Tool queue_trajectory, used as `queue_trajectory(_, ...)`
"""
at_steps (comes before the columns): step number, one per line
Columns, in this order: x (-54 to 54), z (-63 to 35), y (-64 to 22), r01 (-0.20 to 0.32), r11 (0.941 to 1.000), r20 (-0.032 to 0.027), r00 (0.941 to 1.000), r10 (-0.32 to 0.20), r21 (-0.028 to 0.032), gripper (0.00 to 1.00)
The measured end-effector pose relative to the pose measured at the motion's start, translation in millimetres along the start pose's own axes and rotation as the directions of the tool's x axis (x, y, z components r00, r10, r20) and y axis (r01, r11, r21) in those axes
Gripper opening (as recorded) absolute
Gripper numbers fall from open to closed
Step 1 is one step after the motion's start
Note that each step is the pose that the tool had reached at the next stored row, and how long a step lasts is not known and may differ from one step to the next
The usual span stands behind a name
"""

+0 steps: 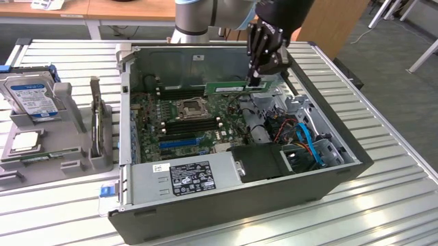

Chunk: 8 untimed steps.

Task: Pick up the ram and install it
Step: 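Pick up the ram and move it above insertion slot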

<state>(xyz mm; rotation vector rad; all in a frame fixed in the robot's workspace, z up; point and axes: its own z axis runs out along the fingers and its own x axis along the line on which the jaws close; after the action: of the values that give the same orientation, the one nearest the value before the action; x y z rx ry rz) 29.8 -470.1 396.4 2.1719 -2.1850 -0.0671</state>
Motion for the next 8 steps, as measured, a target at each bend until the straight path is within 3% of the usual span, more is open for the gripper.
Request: queue_trajectory(8,0.1,2.2,25.5,0.0,1.0,0.0,1.0,0.0,-0.0005,0.12)
